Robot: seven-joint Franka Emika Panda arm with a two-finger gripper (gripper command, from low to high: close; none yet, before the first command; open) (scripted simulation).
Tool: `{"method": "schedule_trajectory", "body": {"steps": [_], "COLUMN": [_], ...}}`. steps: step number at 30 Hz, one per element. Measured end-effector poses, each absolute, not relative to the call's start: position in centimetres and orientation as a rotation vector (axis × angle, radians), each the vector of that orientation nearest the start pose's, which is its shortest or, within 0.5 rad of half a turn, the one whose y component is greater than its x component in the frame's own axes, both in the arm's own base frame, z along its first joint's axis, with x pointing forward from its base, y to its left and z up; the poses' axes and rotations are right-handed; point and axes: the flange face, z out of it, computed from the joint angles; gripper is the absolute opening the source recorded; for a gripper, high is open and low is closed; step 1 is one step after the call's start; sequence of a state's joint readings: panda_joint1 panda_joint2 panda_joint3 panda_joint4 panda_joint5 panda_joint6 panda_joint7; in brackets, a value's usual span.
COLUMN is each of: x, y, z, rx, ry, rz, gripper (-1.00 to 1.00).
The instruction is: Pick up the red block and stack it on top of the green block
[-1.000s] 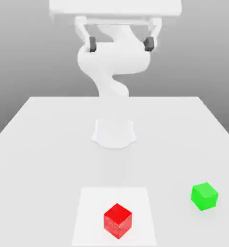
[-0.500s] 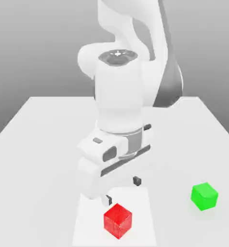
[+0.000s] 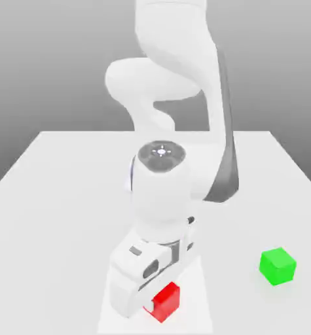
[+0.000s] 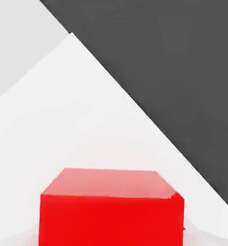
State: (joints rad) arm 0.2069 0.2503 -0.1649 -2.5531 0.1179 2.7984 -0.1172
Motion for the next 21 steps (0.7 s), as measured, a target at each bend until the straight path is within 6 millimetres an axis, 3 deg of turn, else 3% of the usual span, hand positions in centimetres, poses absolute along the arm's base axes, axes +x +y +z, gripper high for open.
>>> {"method": "schedule_trajectory", "body": {"steps": [2, 3, 7, 9, 12, 17, 18, 21], "x": [45.0, 44.8, 42.4, 39.5, 35.0, 35.0, 35.0, 35.0], "y": [1.0, 2.4, 12.8, 19.3, 25.9, 25.9, 25.8, 25.8], "z": [20.0, 20.8, 22.4, 23.2, 24.1, 19.2, 18.4, 18.4], "rx": [-3.140, -3.137, -3.107, -3.078, -3.038, -3.045, -3.046, -3.046], "ry": [-0.083, -0.117, -0.389, -0.582, -0.789, -0.771, -0.770, -0.770], "rz": [0.001, 0.004, 0.012, 0.013, 0.005, 0.002, 0.002, 0.002], "gripper": [-1.00, -1.00, -1.00, -1.00, -1.00, -1.00, 1.00, 1.00]}}
